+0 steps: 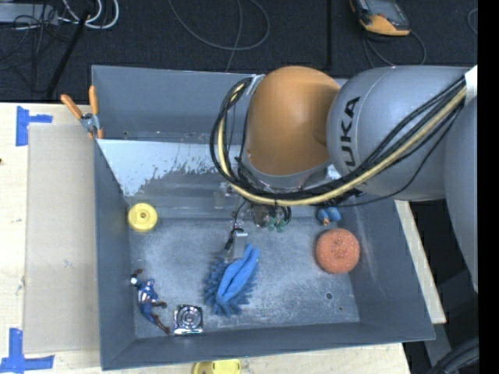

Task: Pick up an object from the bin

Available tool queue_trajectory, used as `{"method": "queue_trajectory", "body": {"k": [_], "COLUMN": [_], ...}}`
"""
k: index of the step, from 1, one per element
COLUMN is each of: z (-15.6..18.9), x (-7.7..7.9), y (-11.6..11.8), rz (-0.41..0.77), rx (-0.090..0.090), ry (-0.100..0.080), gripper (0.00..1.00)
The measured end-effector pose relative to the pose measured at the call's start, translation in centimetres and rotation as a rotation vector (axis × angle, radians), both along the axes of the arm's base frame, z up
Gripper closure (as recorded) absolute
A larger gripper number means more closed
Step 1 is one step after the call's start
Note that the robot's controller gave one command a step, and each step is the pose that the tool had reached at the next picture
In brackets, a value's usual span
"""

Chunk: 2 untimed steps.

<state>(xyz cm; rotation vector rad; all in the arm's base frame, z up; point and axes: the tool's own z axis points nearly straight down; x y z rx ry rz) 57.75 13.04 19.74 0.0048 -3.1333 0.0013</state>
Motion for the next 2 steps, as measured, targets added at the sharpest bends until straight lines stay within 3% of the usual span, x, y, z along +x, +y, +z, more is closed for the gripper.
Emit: {"method": "queue_trajectory", "body": {"k": [1,2], "z": [0.3,3.0], "x": [0.0,1.0], "y": [0.0,-1.8], "rz": [-0.001,-0.115], "rx": [0.0,0.001], "ry": [-0.004,-0.002], "gripper": [0.0,0.0]}}
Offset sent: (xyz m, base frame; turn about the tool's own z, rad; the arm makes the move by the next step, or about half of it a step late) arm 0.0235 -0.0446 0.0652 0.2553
